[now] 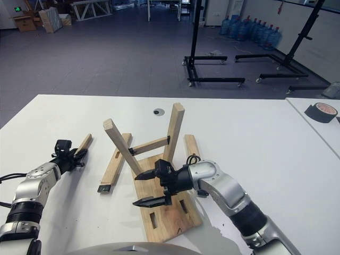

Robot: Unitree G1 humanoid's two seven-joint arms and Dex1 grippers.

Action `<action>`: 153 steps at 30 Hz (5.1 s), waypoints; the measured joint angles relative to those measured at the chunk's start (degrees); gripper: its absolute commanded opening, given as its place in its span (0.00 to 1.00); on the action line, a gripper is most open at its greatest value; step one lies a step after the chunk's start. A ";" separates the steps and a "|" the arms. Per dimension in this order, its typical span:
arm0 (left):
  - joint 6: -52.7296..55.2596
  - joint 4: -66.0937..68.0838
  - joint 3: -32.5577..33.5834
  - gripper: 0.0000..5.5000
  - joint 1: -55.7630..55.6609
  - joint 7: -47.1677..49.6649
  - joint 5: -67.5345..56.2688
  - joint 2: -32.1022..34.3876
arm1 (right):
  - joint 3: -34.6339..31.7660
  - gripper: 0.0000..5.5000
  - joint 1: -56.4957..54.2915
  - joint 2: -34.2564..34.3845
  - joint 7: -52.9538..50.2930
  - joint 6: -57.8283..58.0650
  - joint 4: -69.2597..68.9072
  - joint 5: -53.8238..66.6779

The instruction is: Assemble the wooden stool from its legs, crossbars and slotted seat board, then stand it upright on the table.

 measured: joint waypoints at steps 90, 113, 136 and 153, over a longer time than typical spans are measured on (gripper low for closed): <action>6.18 -22.56 -17.64 0.43 -3.55 -29.25 -15.49 -1.76 | -26.95 0.07 -6.06 4.83 -14.00 7.70 14.56 21.31; 6.19 -48.12 1.99 0.43 12.40 -7.35 -20.57 -4.17 | -45.23 0.07 6.53 12.74 -76.40 28.03 -17.61 28.95; 3.28 -43.34 -0.47 0.43 8.56 -3.05 -11.76 -5.20 | -37.29 0.07 11.42 15.84 -71.86 20.39 -19.68 9.44; 2.95 -43.33 -0.49 0.43 8.60 -3.23 -11.41 -5.26 | -35.77 0.07 13.79 18.42 -69.35 18.87 -19.58 5.87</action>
